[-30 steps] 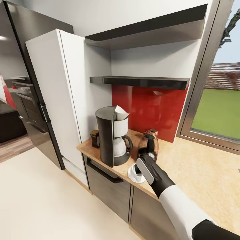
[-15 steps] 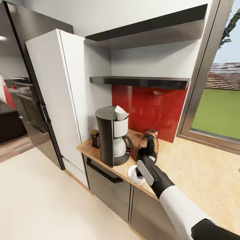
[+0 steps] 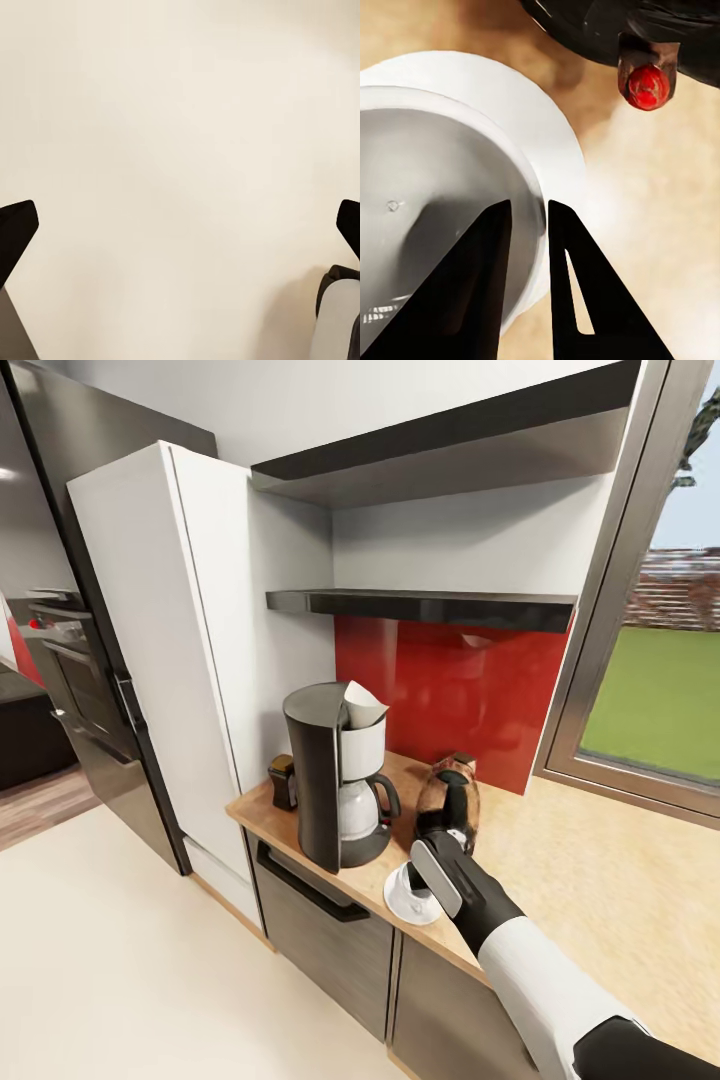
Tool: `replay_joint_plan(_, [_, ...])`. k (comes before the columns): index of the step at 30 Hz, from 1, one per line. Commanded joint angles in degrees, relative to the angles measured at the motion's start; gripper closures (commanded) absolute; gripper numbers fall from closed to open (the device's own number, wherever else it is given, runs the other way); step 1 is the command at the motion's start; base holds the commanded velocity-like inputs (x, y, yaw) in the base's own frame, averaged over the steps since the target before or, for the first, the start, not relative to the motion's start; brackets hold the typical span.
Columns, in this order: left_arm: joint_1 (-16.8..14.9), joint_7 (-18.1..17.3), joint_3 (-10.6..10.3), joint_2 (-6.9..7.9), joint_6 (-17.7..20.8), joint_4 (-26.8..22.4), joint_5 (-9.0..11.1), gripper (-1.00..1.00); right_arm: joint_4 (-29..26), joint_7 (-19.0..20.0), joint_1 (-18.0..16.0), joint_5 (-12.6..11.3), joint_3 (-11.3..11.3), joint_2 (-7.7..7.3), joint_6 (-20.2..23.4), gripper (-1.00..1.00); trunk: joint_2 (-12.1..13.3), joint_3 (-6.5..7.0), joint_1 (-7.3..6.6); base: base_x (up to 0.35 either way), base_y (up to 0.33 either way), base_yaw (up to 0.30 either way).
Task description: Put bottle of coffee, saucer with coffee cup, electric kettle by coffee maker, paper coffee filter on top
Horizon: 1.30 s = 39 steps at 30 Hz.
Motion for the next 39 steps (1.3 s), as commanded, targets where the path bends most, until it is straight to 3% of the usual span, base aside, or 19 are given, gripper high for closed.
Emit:
replay_joint_plan(1, [0.0, -0.1, 0.5, -0.02, -0.2, 0.0, -0.6, -1.00, 0.0, -0.6, -0.1, -0.6, 0.2, -0.01, 0.1, 1.00, -0.1, -0.12, 0.04, 0.004, 0.000, 0.000])
replay_joint_plan(11, [0.0, -0.1, 0.5, -0.02, -0.2, 0.0, -0.6, -1.00, 0.1, -0.9, -0.1, -0.5, 0.2, -0.04, 0.1, 1.00, -0.1, -0.12, 0.04, 0.001, 0.000, 0.000])
replay_joint_plan(20, [0.0, -0.1, 0.5, -0.02, -0.2, 0.0, -0.6, -1.00, 0.1, -5.7, -0.1, -0.7, 0.2, 0.02, 0.1, 1.00, -0.1, -0.12, 0.04, 0.000, 0.000, 0.000])
replay_joint_plan(33, [0.0, -0.1, 0.5, -0.02, -0.2, 0.0, -0.6, -1.00, 0.1, -6.1, -0.1, -0.9, 0.1, 0.10, 0.0, 1.00, -0.1, -0.12, 0.04, 0.000, 0.000, 0.000])
replay_joint_plan(34, [0.0, -0.1, 0.5, -0.02, -0.2, 0.0, -0.6, -1.00, 0.1, -6.1, -0.1, -0.9, 0.1, 0.10, 0.0, -1.00, -0.1, -0.12, 0.04, 0.000, 0.000, 0.000])
replay_joint_plan(39, [0.0, -0.1, 0.5, -0.02, -0.2, 0.0, -0.6, -1.00, 0.1, -6.1, -0.1, -1.1, 0.1, 0.13, 0.0, -1.00, -0.1, -0.12, 0.04, 0.000, 0.000, 0.000])
